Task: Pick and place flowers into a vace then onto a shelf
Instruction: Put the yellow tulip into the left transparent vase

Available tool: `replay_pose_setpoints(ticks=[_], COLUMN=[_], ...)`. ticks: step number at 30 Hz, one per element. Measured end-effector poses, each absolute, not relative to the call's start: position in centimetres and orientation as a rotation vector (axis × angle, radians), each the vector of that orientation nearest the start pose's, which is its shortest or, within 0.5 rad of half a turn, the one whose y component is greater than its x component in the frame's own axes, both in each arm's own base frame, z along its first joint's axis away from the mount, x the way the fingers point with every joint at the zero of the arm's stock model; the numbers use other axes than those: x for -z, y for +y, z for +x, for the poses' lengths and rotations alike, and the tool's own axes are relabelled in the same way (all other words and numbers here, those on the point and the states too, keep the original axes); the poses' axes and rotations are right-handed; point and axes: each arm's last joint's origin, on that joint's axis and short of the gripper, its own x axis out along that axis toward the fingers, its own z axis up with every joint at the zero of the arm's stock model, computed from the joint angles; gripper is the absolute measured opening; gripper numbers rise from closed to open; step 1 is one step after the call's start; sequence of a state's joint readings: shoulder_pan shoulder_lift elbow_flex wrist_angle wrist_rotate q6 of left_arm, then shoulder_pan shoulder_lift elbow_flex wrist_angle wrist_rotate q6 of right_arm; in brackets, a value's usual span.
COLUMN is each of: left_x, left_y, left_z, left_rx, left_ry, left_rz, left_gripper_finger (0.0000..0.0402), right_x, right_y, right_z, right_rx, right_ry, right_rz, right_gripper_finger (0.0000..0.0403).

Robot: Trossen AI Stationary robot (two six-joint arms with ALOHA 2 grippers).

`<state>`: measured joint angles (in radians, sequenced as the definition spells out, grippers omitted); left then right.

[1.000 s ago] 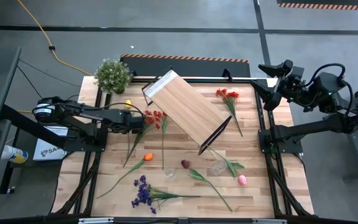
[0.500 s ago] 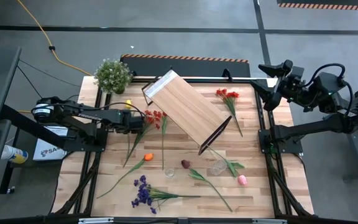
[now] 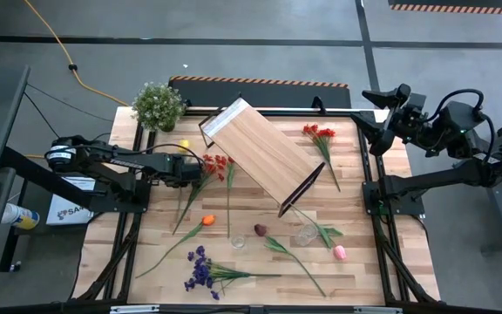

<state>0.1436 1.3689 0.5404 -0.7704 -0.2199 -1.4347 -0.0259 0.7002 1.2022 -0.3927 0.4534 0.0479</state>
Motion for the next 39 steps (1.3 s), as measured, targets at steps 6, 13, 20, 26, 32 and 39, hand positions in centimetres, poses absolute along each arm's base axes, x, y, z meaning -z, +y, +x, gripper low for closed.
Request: replay_pose_setpoints(ticks=[6, 13, 20, 26, 32, 39], left_x=[-12.6, -12.8, -13.6, -14.8, -16.4, -18.1], left_y=[3.1, 3.1, 2.9, 2.6, 1.9, 1.2], left_z=[17.1, 17.0, 15.7, 14.4, 14.0, 13.1], left_rx=[-1.324, -1.311, -1.326, -1.332, -1.233, -1.155], left_ry=[1.119, 1.127, 1.165, 1.182, 1.082, 0.931], left_rz=[-0.985, -0.973, -0.969, -1.033, -1.076, -1.133], left_gripper_finger=[0.0029, 0.0039, 0.0026, 0.0035, 0.0025, 0.0025], right_x=[-45.4, -45.4, -45.4, -45.4, -45.4, -45.4], right_y=[-1.5, -1.5, -1.5, -1.5, -1.5, -1.5], right_z=[9.7, 9.7, 9.7, 9.7, 9.7, 9.7], right_rx=[0.476, 0.476, 0.476, 0.476, 0.476, 0.476], right_ry=[-0.119, -0.119, -0.119, -0.12, -0.12, -0.122], right_rz=[0.07, 0.071, 0.071, 0.071, 0.071, 0.078], right_gripper_finger=[0.0365, 0.0365, 0.0365, 0.0366, 0.0366, 0.0365])
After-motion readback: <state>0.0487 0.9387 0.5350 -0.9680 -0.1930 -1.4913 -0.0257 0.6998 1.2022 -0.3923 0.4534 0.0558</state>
